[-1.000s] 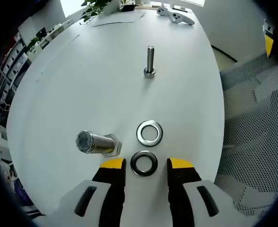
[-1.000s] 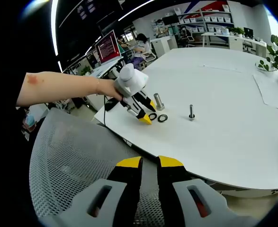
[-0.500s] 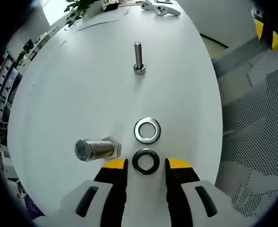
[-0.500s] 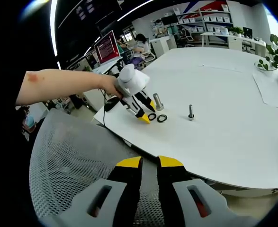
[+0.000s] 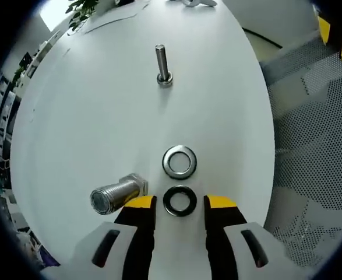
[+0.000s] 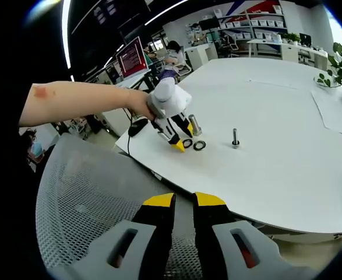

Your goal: Place the washer onto the threaded stud by aligning its center hole with the stud, sliding it down to the base, and recovering from edge contact or off-axis alignment until the washer reaches the visible bottom stop.

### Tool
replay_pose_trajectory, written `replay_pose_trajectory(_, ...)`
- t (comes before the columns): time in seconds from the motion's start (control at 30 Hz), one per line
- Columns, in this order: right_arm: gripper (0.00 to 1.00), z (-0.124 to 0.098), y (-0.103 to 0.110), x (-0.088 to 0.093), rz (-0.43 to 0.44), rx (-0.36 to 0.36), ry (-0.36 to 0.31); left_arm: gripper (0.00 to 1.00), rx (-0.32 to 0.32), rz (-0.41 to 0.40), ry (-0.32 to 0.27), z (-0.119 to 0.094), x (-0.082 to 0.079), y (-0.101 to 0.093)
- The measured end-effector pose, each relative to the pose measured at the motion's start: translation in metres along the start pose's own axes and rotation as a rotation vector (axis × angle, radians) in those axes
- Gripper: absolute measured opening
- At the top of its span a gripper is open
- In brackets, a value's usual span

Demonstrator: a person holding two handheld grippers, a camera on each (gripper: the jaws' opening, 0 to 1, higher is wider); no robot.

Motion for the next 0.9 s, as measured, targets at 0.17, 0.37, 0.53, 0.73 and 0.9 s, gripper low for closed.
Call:
replay_pose_trajectory(0.17,0.15,-0.0002,0.0,-0.0001,0.001,0.001,-0.002,0.31,0.001,0.002,0.012,-0.0001,-0.0008,0.0004)
replay_pose_trajectory(0.37,0.15,-0.0004,0.0002,-0.0004,0.005,-0.001,-0.007,0.28,-0.013,-0.033,-0.011,-0.0004,0.0017,-0.0038)
replay_pose_trajectory(0.53,0.15,-0.0007,0.0002,-0.0008,0.009,0.0,-0.013,0.26,-0.018,-0.052,-0.028,0.0,0.0039,-0.0054)
replay_pose_trajectory(0.73,0.15,-0.0009,0.0003,-0.0008,0.011,0.0,-0.015,0.2,-0.025,-0.069,-0.032,-0.0011,0.0042,-0.0048)
replay_pose_trajectory(0.9,0.15,-0.0007,0.0006,-0.001,0.008,-0.002,-0.013,0.19,-0.035,-0.072,-0.033,-0.0008,0.0036,-0.007)
Point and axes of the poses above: the point that each gripper's makers call its tool centre point, and the gripper's own axes: z roughly forward along the fingers, y roughly to its left, x roughly out of its underside, the point moved 7 cm from there along -z, roughly backward along the fingers, and after that the axes turned 11 degrees about x, right-handed, at the moved point
